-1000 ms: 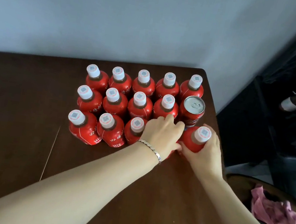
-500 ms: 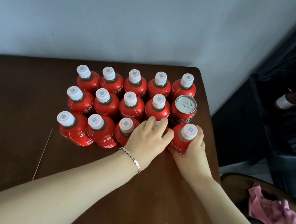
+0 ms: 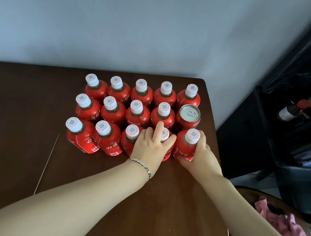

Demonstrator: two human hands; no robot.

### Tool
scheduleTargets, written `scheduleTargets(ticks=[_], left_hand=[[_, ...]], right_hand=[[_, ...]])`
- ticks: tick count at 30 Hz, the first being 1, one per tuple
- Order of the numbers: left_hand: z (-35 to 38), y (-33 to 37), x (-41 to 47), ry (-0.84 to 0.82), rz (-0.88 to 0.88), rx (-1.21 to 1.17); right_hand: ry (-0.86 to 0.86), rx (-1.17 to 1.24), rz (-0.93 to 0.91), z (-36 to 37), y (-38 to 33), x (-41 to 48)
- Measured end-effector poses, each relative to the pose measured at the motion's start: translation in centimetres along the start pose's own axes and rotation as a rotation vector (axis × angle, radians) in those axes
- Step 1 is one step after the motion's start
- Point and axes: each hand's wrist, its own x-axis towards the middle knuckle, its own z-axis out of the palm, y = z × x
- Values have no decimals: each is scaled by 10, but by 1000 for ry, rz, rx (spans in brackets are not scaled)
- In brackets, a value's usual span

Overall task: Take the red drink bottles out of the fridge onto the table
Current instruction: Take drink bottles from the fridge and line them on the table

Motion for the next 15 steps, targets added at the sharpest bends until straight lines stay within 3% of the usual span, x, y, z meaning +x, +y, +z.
scheduleTargets(ticks=[3, 6, 7, 10, 12, 15], left_hand=[[-29, 8, 0, -117, -22, 39], [-54, 8, -13, -253, 61, 97], [-59, 6, -19, -213, 132, 103], [-78, 7, -34, -120, 305, 111], [-99, 5, -49, -306, 364, 134], [-113, 6, -67, -475, 265, 79]], right_hand=[[-92, -193, 69, -7, -1, -1], [-204, -377, 168, -9, -9, -21], [-232, -396, 159, -8, -11, -30], [-254, -333, 33, -5, -17, -58], [-269, -243, 4, -5, -23, -86], [-275, -198, -2, -12, -30, -125]])
